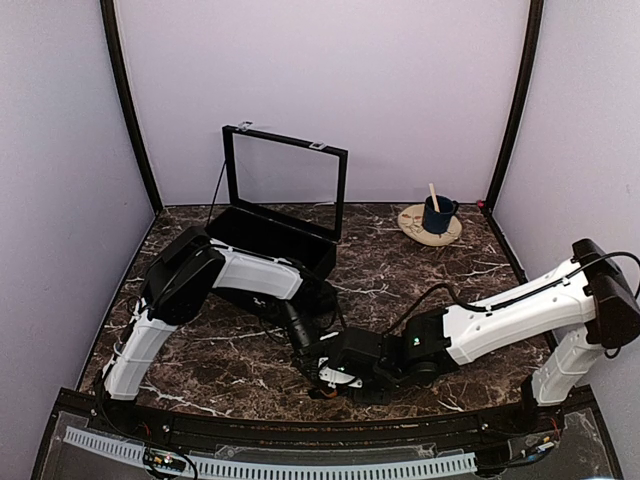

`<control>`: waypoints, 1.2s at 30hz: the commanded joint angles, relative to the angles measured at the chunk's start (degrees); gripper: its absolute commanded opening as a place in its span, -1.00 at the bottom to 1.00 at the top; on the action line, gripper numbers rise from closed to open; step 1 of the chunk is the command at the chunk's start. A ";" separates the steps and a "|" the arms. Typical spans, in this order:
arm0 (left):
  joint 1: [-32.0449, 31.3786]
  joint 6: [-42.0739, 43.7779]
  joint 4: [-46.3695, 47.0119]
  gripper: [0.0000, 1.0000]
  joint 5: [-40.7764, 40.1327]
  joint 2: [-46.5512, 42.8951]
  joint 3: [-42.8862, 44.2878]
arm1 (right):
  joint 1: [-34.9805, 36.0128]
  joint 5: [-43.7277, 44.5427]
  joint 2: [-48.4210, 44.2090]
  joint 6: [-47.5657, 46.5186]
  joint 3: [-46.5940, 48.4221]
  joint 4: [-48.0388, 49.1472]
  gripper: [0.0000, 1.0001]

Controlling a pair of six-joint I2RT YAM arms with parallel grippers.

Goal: Roll the socks
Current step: Roll the sock at the center of the board.

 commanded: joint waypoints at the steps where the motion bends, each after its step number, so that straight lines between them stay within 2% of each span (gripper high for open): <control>1: -0.42 1.67 -0.27 -1.00 -11.20 3.25 -1.39 | 1.17 -2.65 1.12 -0.81 2.34 -1.84 -0.14; 18: -1.03 2.19 -0.57 -1.00 -11.88 3.80 -0.83 | 1.34 -3.57 6.42 -3.45 4.47 1.09 -0.14; 36: -2.36 2.07 -0.39 -1.00 -13.80 3.53 -2.52 | -0.15 -1.23 8.53 -5.30 0.41 7.50 -0.16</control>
